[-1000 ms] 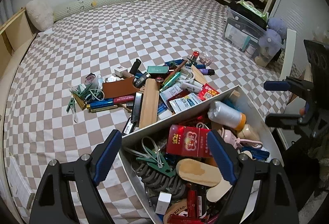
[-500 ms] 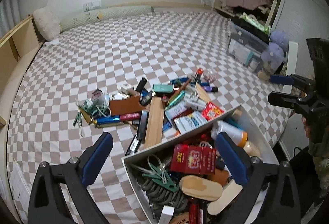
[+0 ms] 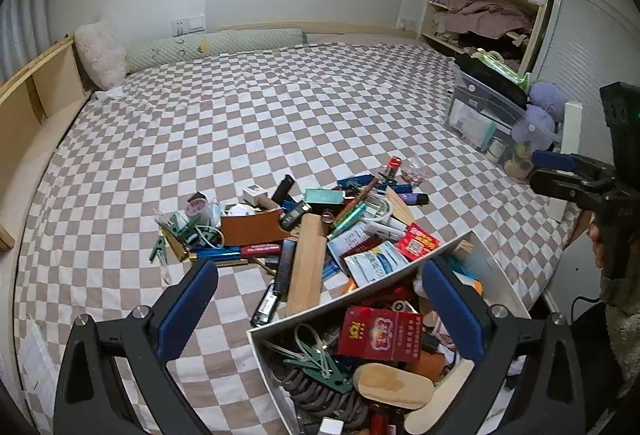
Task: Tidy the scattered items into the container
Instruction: 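Move both tools away from the box back toward the pile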
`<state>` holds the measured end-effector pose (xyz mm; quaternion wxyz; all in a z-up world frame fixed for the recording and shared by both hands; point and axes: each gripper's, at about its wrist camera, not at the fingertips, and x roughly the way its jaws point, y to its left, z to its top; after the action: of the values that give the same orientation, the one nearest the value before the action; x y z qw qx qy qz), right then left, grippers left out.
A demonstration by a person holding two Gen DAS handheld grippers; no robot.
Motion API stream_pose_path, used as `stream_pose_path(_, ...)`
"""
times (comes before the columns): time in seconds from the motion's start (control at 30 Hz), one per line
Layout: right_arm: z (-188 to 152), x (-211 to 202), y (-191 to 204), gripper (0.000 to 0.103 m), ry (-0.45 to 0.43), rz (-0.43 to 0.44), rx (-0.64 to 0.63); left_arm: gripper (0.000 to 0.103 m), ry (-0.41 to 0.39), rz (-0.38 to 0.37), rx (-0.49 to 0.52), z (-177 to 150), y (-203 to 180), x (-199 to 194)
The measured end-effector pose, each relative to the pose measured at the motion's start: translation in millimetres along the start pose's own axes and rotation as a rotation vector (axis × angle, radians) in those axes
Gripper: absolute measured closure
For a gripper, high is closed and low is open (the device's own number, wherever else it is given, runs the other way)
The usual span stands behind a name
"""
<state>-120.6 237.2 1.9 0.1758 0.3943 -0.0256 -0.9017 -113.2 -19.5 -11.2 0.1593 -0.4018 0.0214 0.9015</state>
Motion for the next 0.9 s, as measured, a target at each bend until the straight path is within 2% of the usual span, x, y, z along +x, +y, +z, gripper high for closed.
stream_pose_path(0.5, 19.9, -2.7, -37.7, 0.0, -0.087, -0.049, 0.051, 0.0, -0.03, 0.108, -0.071, 13.4, 45.5, 3.1)
stream_pose_path(0.7, 25.1, 4.6, -50.1, 0.0, -0.104, -0.095, 0.038, 0.0, -0.012, 0.144, -0.116, 11.8, 67.1, 7.0)
stream_pose_path(0.9, 27.3, 8.8, -70.1, 0.0, -0.121, -0.157, 0.083, 0.0, -0.009, 0.192, -0.139, 12.2, 92.1, 11.3)
